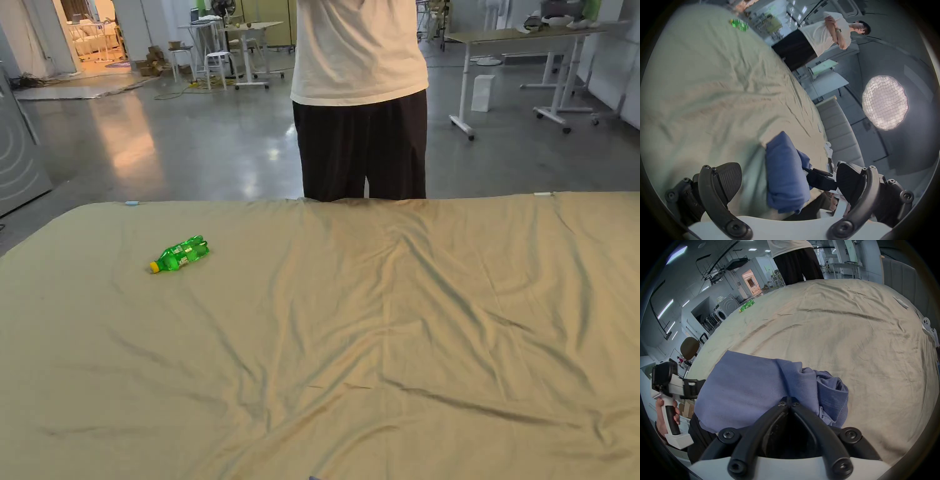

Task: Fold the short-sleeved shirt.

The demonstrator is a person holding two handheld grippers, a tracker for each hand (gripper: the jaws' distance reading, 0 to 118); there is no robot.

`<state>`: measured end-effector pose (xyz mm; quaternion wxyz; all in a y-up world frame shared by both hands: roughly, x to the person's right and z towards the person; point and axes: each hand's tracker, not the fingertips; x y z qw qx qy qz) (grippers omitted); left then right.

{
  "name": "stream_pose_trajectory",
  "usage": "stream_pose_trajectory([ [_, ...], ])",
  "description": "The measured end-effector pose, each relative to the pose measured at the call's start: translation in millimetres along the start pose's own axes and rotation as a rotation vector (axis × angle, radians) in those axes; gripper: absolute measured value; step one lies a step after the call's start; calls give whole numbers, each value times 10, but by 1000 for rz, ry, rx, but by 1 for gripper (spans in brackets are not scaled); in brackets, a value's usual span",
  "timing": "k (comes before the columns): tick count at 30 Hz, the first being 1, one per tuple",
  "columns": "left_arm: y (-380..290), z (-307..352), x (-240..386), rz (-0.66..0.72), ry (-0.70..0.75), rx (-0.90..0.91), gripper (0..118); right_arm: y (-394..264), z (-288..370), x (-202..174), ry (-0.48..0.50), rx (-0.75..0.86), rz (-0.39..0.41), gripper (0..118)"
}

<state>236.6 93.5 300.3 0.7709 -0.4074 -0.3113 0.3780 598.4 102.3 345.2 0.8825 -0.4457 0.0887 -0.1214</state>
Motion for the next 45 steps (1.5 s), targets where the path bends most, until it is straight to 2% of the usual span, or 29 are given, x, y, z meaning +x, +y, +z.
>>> stream_pose_trajectory([
  [2, 1, -217, -35, 11, -55, -76, 117, -21, -44, 32, 8, 2, -29, 0],
  [8, 112, -711, -20, -24, -26, -237, 114, 13, -35, 60, 24, -15, -42, 0],
  [11, 86, -822, 22, -87, 23, -269, 98, 4, -30, 61, 27, -9, -40, 0],
  [13, 71, -902, 44, -109, 63, -293, 94, -7, -20, 58, 30, -3, -45, 0],
  [14, 75, -900, 56, -118, 66, -287, 86, -9, -20, 60, 31, -1, -48, 0],
  [15, 32, -921, 131, -125, 102, -285, 71, -11, -19, 63, 32, 0, -50, 0],
  [16, 22, -923, 158, -139, 165, -283, 49, -11, -17, 68, 34, 1, -53, 0],
  [17, 30, -926, 153, -131, 205, -290, 46, -17, -50, 116, 45, 5, -63, 0],
  [20, 59, -903, 167, -115, 171, -286, 44, 5, 27, 158, 78, 20, -110, 0],
  [22, 113, -859, 197, -113, 176, -284, 42, -34, 233, 132, 87, 131, -115, 0],
  [25, 282, -696, 295, -64, 115, -260, 41, -76, 694, 128, 162, 238, -133, 0],
  [27, 509, -457, 367, -112, 134, -234, 41, -103, 969, 158, 156, 294, -143, 0],
  [29, 784, -107, 260, -161, 185, -196, 41, -118, 1241, 157, 163, 325, -150, 0],
  [36, 1853, 1338, -202, -151, 493, -103, 41, -247, 1645, 189, 154, 352, -146, 0],
  [39, 2198, 1767, -505, -122, 627, -120, 41, -330, 1616, 341, 260, 309, -305, 0],
  [40, 2123, 1778, -464, -107, 634, -110, 41, -358, 1621, 379, 288, 323, -351, 0],
  [41, 2165, 1874, -561, -104, 643, -102, 41, -372, 1629, 402, 284, 330, -365, 0],
  [43, 2190, 1929, -767, -60, 648, -85, 42, -370, 1666, 401, 232, 338, -331, 0],
  [44, 2260, 1969, -1011, -16, 661, -69, 47, -366, 1682, 403, 204, 343, -311, 0],
  [45, 2256, 1978, -1140, 12, 691, -46, 58, -361, 1681, 415, 190, 329, -290, 0],
])
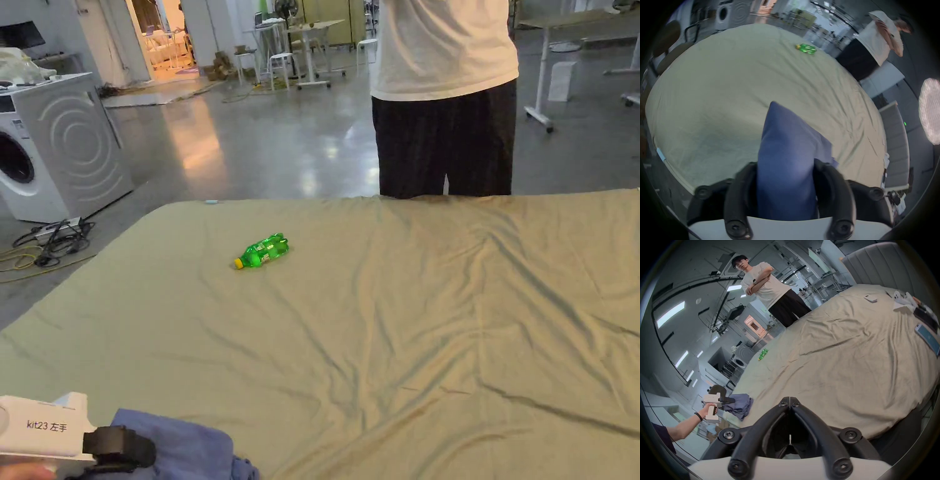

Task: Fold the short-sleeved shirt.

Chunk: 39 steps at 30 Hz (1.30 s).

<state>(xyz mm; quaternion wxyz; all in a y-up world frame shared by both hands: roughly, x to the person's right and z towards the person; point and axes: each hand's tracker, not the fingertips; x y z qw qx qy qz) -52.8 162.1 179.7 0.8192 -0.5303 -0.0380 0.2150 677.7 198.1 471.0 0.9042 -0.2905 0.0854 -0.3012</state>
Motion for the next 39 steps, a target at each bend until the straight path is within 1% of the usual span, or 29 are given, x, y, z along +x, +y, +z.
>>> stream_pose_trajectory([
  [1, -18, -49, -64, 1, 30, 12, 78, 11, 11, -1, -16, -10, 12, 0],
  [2, -18, -45, -105, -48, 89, 24, 90, 19, 36, -8, -46, -9, 24, 0],
  [3, -183, 54, 253, -94, 136, 19, 97, 25, 64, -12, -62, -8, 44, 0],
  [5, -217, 232, 310, -166, 254, 20, 98, 39, 109, -7, -73, -4, 76, 0],
  [6, -239, 347, 350, -189, 310, 46, 98, 43, 135, 8, -72, -2, 82, 0],
  [7, -136, 377, 236, -208, 338, 85, 98, 53, 151, 32, -69, -3, 81, 0],
  [8, -154, 522, 288, -225, 344, 135, 98, 72, 165, 62, -67, -3, 76, 0],
  [9, -199, 686, 430, -244, 347, 183, 97, 102, 183, 82, -67, -1, 44, 0],
  [10, -259, 811, 583, -259, 331, 226, 96, 134, 200, 92, -57, 2, 25, 0],
  [11, -220, 953, 643, -299, 281, 301, 96, 185, 229, 91, -41, 13, 19, 0],
  [12, -348, 1130, 859, -344, 205, 383, 96, 257, 256, 53, -44, 39, 44, 0],
  [14, -630, 1400, 1300, -393, 137, 507, 95, 407, 319, -61, -71, 93, 137, 0],
  [15, -940, 1569, 1705, -434, 102, 572, 95, 477, 361, -127, -80, 128, 183, 0],
  [16, -1100, 1674, 1917, -471, 68, 625, 95, 532, 397, -181, -86, 156, 218, 0],
  [20, -1757, 1779, 2636, -558, -40, 831, 94, 692, 571, -374, -86, 287, 322, 0],
  [22, -2020, 1752, 2947, -613, -96, 871, 94, 729, 645, -454, -111, 352, 369, 0],
  [23, -2154, 1659, 3070, -623, -105, 894, 94, 737, 671, -491, -137, 381, 419, 0],
  [25, -2360, 1601, 3273, -644, -103, 888, 92, 738, 705, -548, -174, 423, 474, 0],
  [27, -2582, 1547, 3420, -652, -92, 904, 92, 697, 759, -620, -194, 472, 507, 0],
  [29, -2735, 1534, 3480, -663, -57, 936, 92, 632, 801, -665, -184, 471, 525, 0],
  [30, -2804, 1549, 3488, -660, -31, 969, 92, 595, 823, -682, -184, 470, 551, 0],
  [31, -2907, 1576, 3521, -670, -33, 987, 90, 552, 843, -703, -199, 467, 579, 0],
  [33, -3044, 1633, 3523, -697, -38, 1019, 80, 445, 916, -802, -266, 463, 640, 0],
  [34, -3108, 1652, 3527, -713, -30, 1031, 68, 404, 956, -836, -276, 493, 665, 0],
  [35, -3168, 1710, 3558, -724, -35, 1032, 53, 390, 1019, -882, -273, 553, 721, 0],
  [36, -3201, 1727, 3553, -732, -43, 1030, 26, 358, 997, -820, -239, 479, 619, 0],
  [37, -3246, 1745, 3543, -738, -70, 1006, 2, 358, 1023, -818, -239, 500, 628, 0],
  [38, -3275, 1720, 3546, -737, -91, 986, 2, 345, 1039, -817, -242, 514, 618, 0],
  [39, -3296, 1735, 3514, -723, -77, 1000, 2, 340, 1050, -811, -243, 524, 619, 0],
])
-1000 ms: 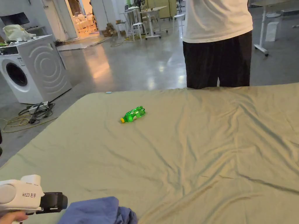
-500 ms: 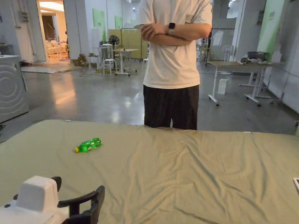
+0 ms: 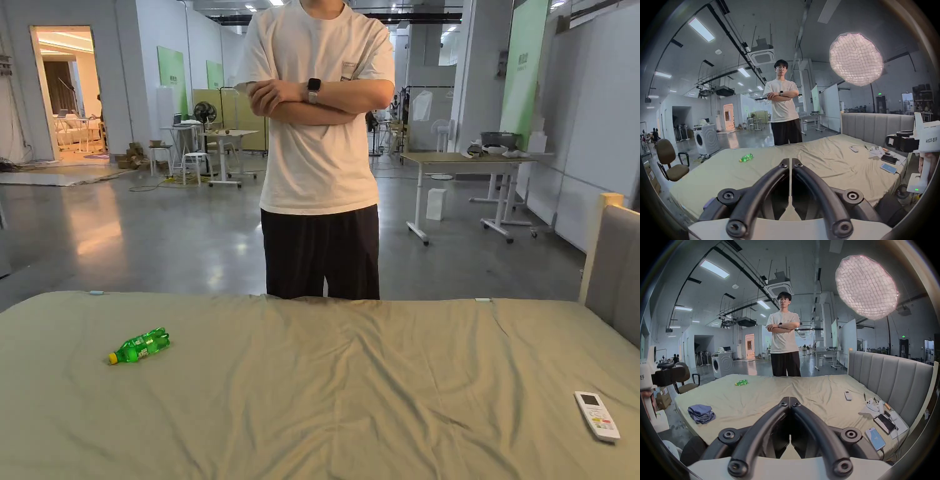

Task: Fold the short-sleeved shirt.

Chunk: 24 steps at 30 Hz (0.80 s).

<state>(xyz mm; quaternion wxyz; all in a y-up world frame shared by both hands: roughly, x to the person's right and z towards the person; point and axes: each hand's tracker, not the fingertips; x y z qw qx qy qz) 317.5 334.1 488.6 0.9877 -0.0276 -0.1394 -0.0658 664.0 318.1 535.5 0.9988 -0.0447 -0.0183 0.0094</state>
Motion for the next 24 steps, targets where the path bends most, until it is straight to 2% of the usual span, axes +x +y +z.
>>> stream_pose_trajectory([
  [2, -16, -5, 25, 18, -28, -26, 1, -3, -3, 30, -10, -14, -13, 0],
  [6, -26, -40, -21, 2, 10, -44, 1, -6, 2, 68, -12, -25, -15, 0],
  [24, 11, -77, -150, 47, -2, -27, 1, 11, 38, 85, -28, -17, -13, 0],
])
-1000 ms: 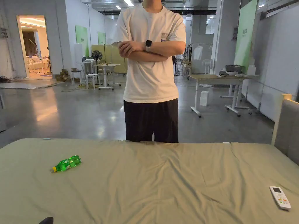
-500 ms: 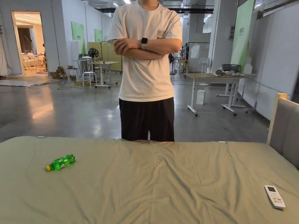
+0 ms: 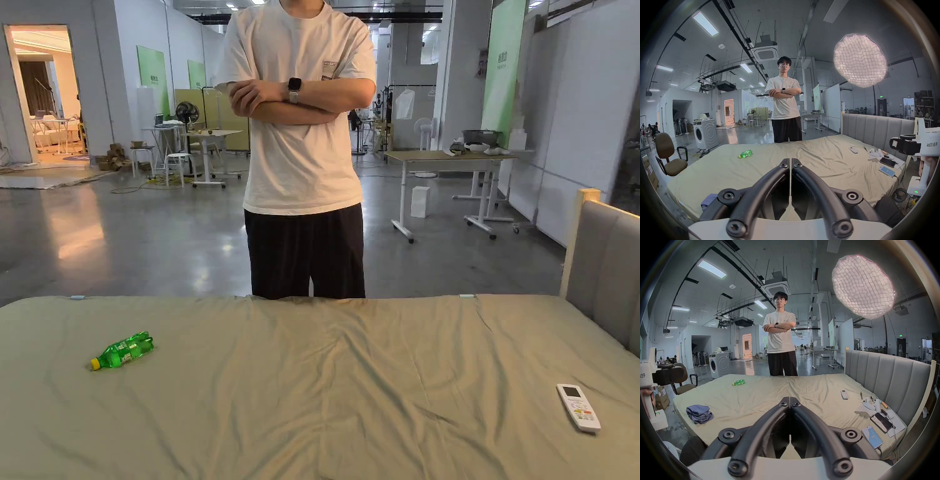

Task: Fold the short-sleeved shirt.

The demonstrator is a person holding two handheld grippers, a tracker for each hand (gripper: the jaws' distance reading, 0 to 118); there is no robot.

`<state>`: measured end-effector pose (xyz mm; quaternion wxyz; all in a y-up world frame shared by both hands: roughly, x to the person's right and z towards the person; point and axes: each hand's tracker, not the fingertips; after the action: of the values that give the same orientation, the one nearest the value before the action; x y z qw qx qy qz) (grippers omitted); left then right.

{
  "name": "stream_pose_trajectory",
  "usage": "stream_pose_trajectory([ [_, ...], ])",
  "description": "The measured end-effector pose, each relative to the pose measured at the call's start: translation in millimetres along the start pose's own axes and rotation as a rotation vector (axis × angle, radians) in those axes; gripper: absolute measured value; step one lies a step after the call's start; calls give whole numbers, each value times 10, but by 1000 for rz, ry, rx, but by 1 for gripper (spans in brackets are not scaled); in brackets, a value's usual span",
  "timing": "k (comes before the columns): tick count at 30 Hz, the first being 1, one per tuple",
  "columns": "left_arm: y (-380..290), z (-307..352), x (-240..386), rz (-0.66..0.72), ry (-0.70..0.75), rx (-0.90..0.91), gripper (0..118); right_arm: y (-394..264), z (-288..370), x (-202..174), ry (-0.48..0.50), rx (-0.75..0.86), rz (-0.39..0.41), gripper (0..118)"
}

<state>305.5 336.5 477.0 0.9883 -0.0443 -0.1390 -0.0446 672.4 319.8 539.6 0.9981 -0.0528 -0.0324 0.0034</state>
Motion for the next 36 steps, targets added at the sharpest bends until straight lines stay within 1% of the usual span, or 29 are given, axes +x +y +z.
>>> stream_pose_trajectory([
  [4, 11, -27, -8, 4, -13, 1, 1, 1, -8, 10, 0, -2, -4, 1],
  [5, 7, -28, 8, 2, -12, 2, 1, -3, -11, 11, 2, -4, -5, 4],
  [6, 6, -38, -7, 2, -12, 1, 1, -4, -14, 15, 3, -7, -5, 13],
  [7, 8, -47, -22, 5, -13, -2, 10, -3, -15, 17, 3, -8, -5, 25],
  [8, 21, -47, 9, 10, -10, 0, 26, -3, -17, 20, 4, -10, -5, 35],
  [9, 28, -46, 4, 20, 0, 9, 49, -4, -21, 22, 8, -12, -7, 45],
  [10, 31, -50, -7, 25, 4, 10, 75, -3, -24, 24, 8, -11, -8, 64],
  [11, 43, -56, -32, 31, 0, 7, 87, -1, -29, 22, 1, -8, -7, 78],
  [13, 46, -82, -12, 40, -9, 10, 92, 11, -68, 16, -9, -9, 3, 89],
  [14, 50, -87, -26, 45, -8, 15, 94, -3, -105, 22, -8, -42, -6, 94],
  [15, 59, -100, -26, 50, -11, 9, 99, -12, -138, 20, -6, -45, 7, 108],
  [16, 61, -144, -6, 54, -13, -1, 106, -26, -158, 18, -5, -44, 14, 118],
  [17, 50, -175, 7, 60, -1, -14, 114, -56, -183, 14, 6, -38, 8, 118],
  [18, 46, -196, 5, 68, 22, -23, 118, -69, -196, 21, -7, -36, 16, 118],
  [23, -27, -203, -36, 67, 30, -28, 118, -131, -301, 43, -26, -95, -13, 118],
  [25, -33, -320, -41, 62, 29, -29, 118, -123, -301, 30, -44, -72, 18, 118],
  [26, -33, -299, -5, 60, 28, -30, 118, -120, -300, 35, -45, -74, 19, 118],
  [31, 12, -369, -105, 65, 31, -40, 118, -97, -283, 54, -42, -65, 7, 118],
  [33, 5, -329, 9, 63, 30, -43, 118, -78, -277, 53, -48, -62, 3, 118],
  [36, -4, -327, 14, 61, 31, -51, 118, -76, -280, 64, -53, -59, -7, 118],
])
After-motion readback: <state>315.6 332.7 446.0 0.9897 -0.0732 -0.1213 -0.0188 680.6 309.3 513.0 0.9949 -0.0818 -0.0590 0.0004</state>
